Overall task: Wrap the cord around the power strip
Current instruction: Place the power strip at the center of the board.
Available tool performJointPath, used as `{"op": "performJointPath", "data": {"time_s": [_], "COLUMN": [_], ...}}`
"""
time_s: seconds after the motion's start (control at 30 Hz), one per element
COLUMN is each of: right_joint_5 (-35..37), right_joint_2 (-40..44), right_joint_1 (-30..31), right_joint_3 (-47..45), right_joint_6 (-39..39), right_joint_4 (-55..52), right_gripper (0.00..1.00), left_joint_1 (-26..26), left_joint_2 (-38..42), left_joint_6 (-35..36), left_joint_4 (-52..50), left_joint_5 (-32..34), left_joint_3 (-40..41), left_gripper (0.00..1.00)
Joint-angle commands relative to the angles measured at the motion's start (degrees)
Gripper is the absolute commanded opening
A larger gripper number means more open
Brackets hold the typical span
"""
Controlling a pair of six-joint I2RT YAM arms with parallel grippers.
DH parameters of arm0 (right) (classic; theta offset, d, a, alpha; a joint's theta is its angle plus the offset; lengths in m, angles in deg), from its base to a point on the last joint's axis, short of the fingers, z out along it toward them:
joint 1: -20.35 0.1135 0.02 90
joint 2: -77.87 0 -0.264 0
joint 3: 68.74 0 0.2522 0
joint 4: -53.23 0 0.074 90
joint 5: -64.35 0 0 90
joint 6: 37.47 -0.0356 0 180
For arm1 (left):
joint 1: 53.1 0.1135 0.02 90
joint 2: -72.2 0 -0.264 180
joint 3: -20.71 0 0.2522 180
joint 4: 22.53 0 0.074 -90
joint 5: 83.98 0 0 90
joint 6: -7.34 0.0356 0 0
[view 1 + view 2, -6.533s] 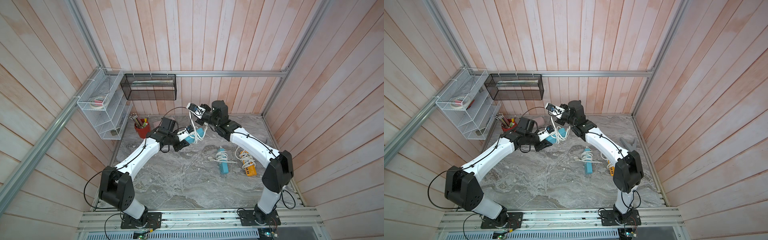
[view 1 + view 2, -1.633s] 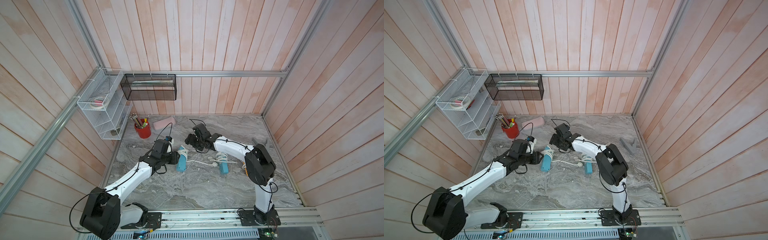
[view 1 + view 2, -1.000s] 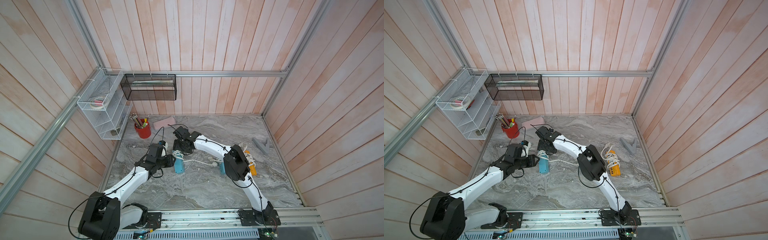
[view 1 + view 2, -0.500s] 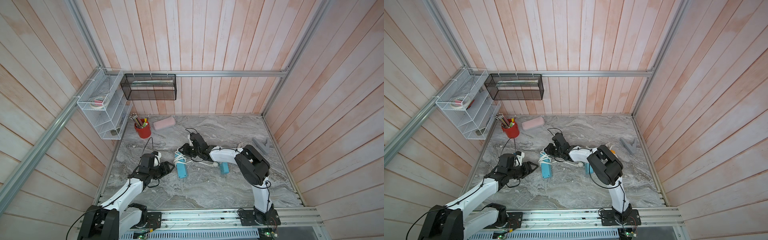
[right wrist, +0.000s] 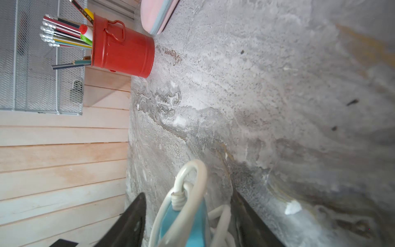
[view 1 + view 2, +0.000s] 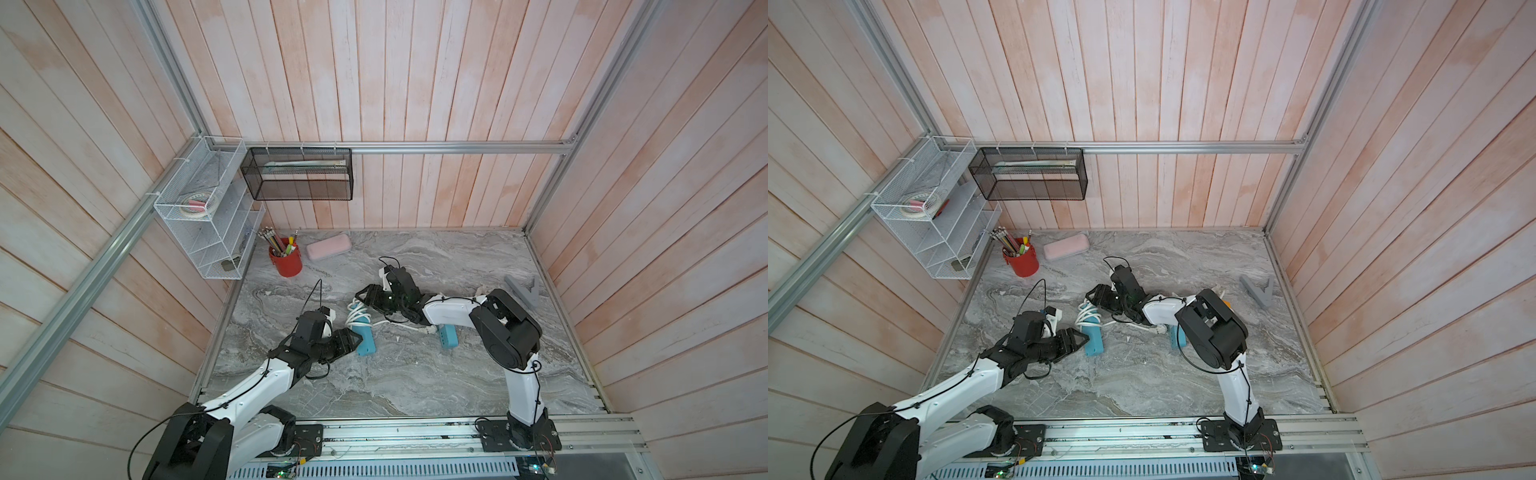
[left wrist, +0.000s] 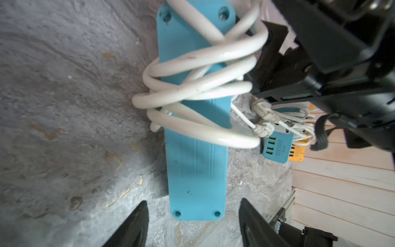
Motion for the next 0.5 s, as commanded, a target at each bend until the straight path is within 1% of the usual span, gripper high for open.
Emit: {"op": "performJointPath", "data": {"time_s": [0.0, 0.13, 0.27, 0.37, 0.47], "right_joint_5": [2.5, 3.5, 2.8, 2.9, 5.9], "right_joint_2": [5.0, 9.4, 16.0, 20.9, 24.3], "right_joint_1": [-1.9, -3.6, -3.6, -3.1, -1.8], "right_joint_3": [1.4, 0.9, -2.8, -6.4, -9.2], "right_joint_6": [3.6, 10.4, 22.4, 33.4, 42.6], "right_joint_4": [-3.5, -10.0, -19.1, -27.7, -35.5], "right_gripper": [0.69, 0.7, 0.68, 0.65, 0.62], "left_joint_1": [-1.5, -6.0, -9.4, -9.9, -10.0], "left_joint_2": [0.8, -2.8, -5.1, -6.5, -8.3], "left_joint_6": [-1.6, -1.8, -3.5, -3.5, -2.1], "left_joint_4": [-3.3, -4.1, -4.6, -6.2, -7.3], "left_joint_5": [7.1, 11.0, 13.9, 17.1, 19.7], "left_joint_3": [-1.2, -4.1, -5.1, -6.1, -7.5], "left_gripper": [0.69, 0.72, 0.72, 0.73, 0.73]}}
